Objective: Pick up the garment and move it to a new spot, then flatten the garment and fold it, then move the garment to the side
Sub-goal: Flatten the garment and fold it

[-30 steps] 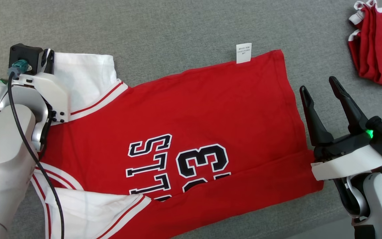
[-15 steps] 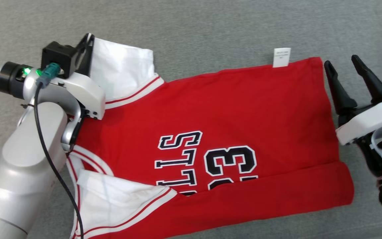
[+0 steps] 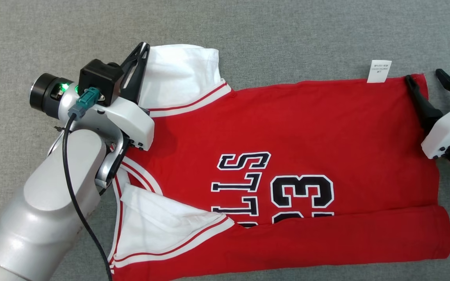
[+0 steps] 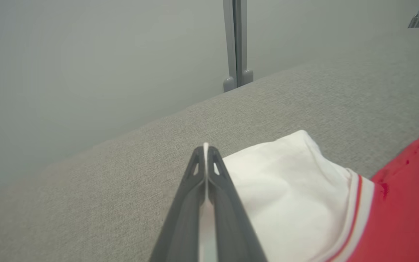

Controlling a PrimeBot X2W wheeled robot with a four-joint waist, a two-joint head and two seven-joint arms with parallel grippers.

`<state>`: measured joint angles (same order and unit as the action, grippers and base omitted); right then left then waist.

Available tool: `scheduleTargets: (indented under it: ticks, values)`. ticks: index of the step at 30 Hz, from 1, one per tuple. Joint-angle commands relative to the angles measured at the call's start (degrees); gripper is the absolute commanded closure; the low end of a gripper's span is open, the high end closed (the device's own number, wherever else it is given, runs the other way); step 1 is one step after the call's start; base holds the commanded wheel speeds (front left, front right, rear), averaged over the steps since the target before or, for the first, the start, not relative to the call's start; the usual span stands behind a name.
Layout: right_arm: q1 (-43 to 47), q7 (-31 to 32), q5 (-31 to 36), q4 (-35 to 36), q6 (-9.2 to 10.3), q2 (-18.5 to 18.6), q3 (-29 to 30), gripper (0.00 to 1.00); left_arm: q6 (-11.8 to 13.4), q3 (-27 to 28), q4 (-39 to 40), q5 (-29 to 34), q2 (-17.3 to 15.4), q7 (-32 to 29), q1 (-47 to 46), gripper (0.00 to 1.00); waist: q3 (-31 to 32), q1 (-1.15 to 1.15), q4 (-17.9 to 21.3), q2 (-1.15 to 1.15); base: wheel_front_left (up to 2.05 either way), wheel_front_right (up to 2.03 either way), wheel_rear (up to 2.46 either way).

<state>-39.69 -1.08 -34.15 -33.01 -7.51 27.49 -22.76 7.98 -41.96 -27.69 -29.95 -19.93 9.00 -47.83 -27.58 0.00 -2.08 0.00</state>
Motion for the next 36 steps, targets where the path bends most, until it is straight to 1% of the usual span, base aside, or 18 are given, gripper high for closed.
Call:
scheduleTargets:
  ticks: [1,6,7,8,9,12,17,20,24,25,26,31,36]
  values:
    - [-1.1,-0.5,-0.8,-0.9,0.04,0.5,-1.0,0.0,0.4,0.1,0.6,-0.4,-0.4,-0.1,0.6,1.0,-0.2,0.0,-0.2,0.0,0.0,0.0,0.0]
    - [-3.3,-0.4,-2.4,-3.5,0.05,1.5,-5.6,0.0,1.0,0.0,2.4,-0.5,-1.1,-0.7,1.1,1.0,-0.4,0.0,-0.5,0.0,0.0,0.0,0.0]
    - [-3.6,-0.4,-2.9,-3.9,0.04,1.6,-6.5,0.19,1.1,0.0,2.6,-0.6,-1.3,-0.8,1.3,1.0,-0.4,0.0,-0.5,0.0,0.0,0.0,0.0]
    - [-3.9,-0.5,-3.2,-4.2,0.04,1.8,-7.5,0.81,1.2,0.0,2.8,-0.6,-1.4,-0.9,1.4,1.0,-0.3,0.0,-0.5,0.0,0.0,0.0,0.0]
    - [-4.1,-0.8,-3.3,-4.6,0.04,2.1,-8.5,1.0,1.2,-0.1,3.0,-0.6,-1.5,-1.0,1.6,1.0,-0.3,0.0,-0.4,0.0,0.0,0.0,0.0]
    - [-4.7,-2.1,-4.1,-5.4,0.05,2.8,-10.7,1.0,1.7,-0.1,3.6,-0.7,-1.7,-1.2,1.7,1.0,0.0,0.0,-0.4,0.0,0.0,0.0,0.0]
    - [-5.2,-6.6,-5.2,-6.3,0.05,3.3,-13.4,1.0,2.1,0.6,4.6,-1.6,-2.2,-0.8,3.0,1.0,1.3,0.0,-0.3,0.0,0.0,0.0,0.0]
    - [-5.0,-9.4,-5.1,-7.3,0.05,3.4,-14.4,1.0,2.1,1.4,5.6,-3.1,-2.4,-0.5,4.1,1.0,2.4,0.0,-0.2,0.0,0.0,0.0,0.0]
    - [-4.2,-11.9,-4.2,-8.6,0.05,3.1,-15.5,1.0,2.3,1.6,7.5,-3.9,-3.4,-0.8,5.9,1.0,4.1,0.0,-0.1,0.0,0.0,0.0,0.0]
    - [0.3,-14.2,-5.3,-8.0,0.05,2.6,-14.1,1.0,3.5,3.4,15.3,-7.6,-7.2,-1.7,12.8,1.0,9.1,0.0,-0.3,0.0,0.0,0.0,0.0]
    - [1.2,-14.2,-5.1,-7.3,0.05,2.8,-13.3,1.0,3.8,3.3,16.4,-7.8,-7.9,-2.0,13.9,1.0,10.0,0.0,-0.3,0.0,0.0,0.0,0.0]
    - [4.2,-14.2,-4.3,-5.1,0.05,3.0,-11.7,1.0,4.0,2.8,18.8,-8.1,-9.0,-2.3,16.4,1.0,12.1,0.0,-0.4,0.0,0.0,0.0,0.0]
    - [8.6,-14.2,-5.0,-1.7,0.05,3.4,-9.9,1.0,4.9,2.3,22.4,-8.6,-11.1,-3.3,20.1,1.0,14.1,0.0,-0.3,0.0,0.0,0.0,0.0]
